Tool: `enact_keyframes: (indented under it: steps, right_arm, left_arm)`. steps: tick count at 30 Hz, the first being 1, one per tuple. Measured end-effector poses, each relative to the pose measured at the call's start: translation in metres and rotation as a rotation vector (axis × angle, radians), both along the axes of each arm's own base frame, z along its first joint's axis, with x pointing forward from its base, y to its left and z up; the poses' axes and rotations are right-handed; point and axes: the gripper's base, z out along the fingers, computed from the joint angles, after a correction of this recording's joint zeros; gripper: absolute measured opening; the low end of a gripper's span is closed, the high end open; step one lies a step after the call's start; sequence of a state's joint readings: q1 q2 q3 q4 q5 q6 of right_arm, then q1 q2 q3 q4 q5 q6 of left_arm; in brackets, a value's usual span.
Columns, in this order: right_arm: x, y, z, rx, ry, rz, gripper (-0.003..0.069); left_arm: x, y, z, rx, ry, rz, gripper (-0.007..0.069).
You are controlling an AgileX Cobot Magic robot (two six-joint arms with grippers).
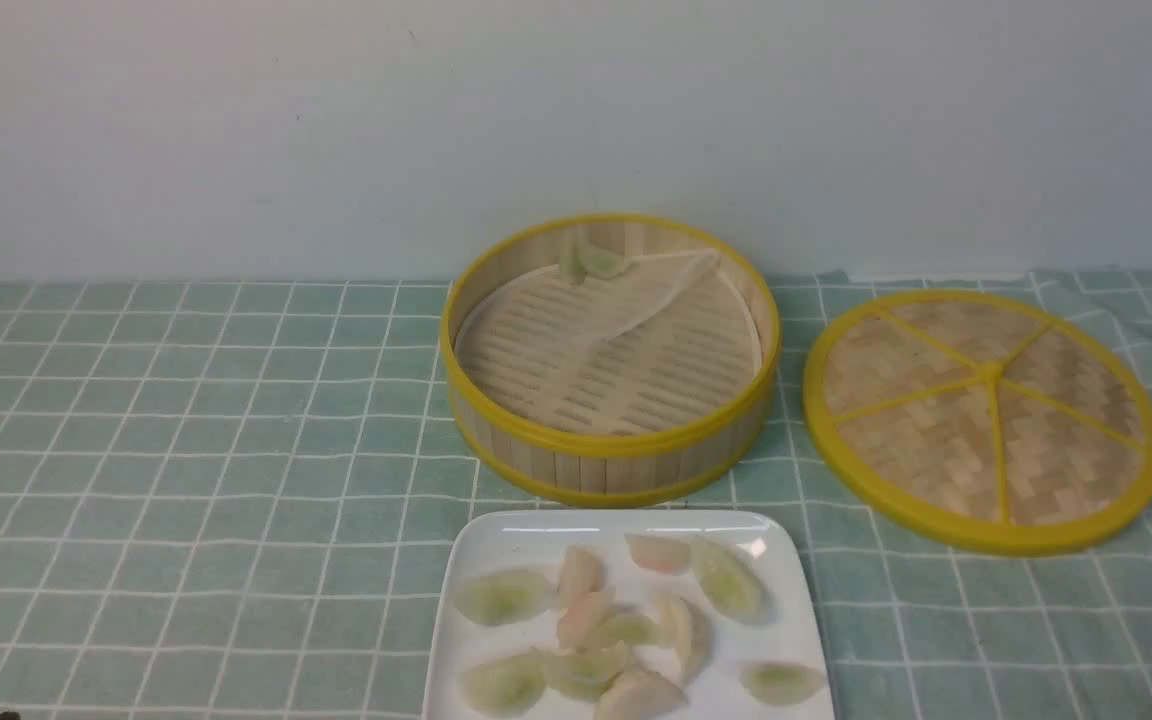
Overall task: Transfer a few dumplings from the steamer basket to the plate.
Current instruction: Use the left arm to grab a dumpling from the steamer
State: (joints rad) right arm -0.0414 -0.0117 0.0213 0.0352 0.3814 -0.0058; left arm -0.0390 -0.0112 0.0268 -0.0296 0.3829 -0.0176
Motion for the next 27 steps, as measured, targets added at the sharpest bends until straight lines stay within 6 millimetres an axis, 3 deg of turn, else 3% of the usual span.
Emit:
enact_keyframes:
  steps: [24, 27]
  right_arm:
    - [0.0000, 0.0000, 0.0000, 0.000, 0.000, 0.000, -0.0014]
    - [0.0000, 0.0000, 0.0000, 0.000, 0.000, 0.000, -0.0014]
  left_arm:
    - [0.0001, 0.0001, 0.0002, 0.006, -0.003, -0.001, -0.0006]
    - [0.0017, -0.0018, 0.0051, -0.097, -0.060, 0.007, -0.0006]
